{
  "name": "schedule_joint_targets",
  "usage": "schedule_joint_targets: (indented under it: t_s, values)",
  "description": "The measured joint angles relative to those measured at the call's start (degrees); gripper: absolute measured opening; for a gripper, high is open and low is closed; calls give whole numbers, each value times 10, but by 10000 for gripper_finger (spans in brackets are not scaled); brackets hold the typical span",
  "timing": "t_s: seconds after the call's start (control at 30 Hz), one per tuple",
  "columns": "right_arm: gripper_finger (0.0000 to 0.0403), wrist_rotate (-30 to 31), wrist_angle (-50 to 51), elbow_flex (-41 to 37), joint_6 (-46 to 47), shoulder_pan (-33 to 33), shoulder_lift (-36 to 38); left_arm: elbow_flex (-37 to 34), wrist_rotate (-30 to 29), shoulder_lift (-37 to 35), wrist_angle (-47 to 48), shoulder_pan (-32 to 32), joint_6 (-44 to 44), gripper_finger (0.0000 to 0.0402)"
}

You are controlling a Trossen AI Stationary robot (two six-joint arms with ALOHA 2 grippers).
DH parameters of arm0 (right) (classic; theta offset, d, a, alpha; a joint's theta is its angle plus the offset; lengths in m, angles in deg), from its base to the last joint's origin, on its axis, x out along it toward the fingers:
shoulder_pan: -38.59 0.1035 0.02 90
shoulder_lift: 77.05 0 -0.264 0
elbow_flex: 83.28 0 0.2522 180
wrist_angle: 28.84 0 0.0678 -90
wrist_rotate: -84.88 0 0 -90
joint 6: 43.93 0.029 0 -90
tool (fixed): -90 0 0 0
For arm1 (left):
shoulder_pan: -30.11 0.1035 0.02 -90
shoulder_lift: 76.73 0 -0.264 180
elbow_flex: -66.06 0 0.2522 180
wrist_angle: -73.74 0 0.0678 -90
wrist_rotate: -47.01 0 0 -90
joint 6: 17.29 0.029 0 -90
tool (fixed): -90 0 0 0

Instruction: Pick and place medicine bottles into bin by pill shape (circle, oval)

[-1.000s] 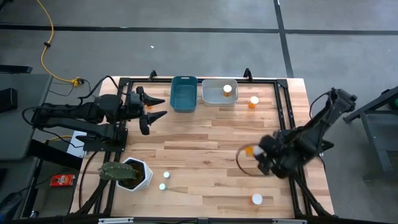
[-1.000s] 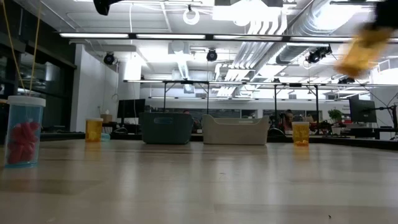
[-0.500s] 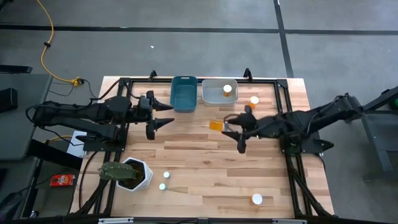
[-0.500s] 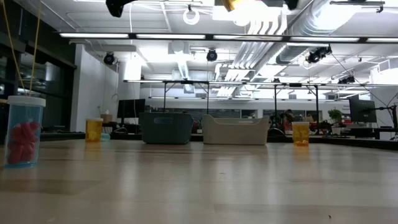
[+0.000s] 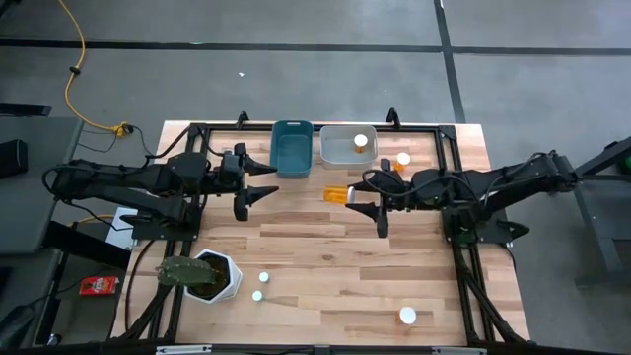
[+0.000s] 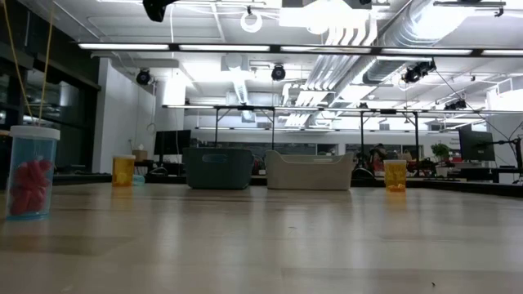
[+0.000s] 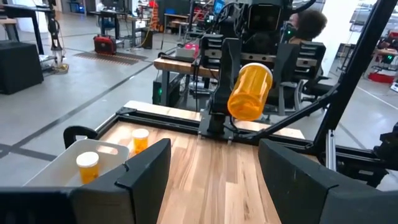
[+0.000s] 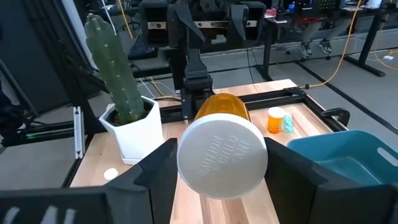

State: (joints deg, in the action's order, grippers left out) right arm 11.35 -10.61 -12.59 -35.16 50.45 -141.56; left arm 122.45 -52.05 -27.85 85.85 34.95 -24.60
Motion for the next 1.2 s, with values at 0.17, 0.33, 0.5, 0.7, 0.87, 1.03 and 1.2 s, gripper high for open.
schedule_joint_targets:
  t_s: [0.17, 0.33, 0.5, 0.7, 0.87, 1.03, 1.2]
  values:
    - [186, 0, 0, 0, 2, -2, 0, 0, 0, 0, 0, 0, 0, 232]
    - [186, 22, 0, 0, 26, -51, 0, 0, 0, 0, 0, 0, -1, 232]
    - [186, -11, 78, 42, 18, -169, -19, 0, -1, 0, 0, 0, -2, 232]
    - [186, -66, 284, 174, -22, -319, -145, 0, -6, 0, 0, 0, 0, 232]
    - [186, -94, 393, 277, -45, -401, -279, 0, -7, 0, 1, 0, 0, 232]
    - [186, -99, 445, 346, -12, -430, -393, 0, -7, 0, 1, 0, 0, 232]
    - [186, -125, 475, 386, 27, -434, -473, 0, -7, 0, 1, 0, 0, 232]
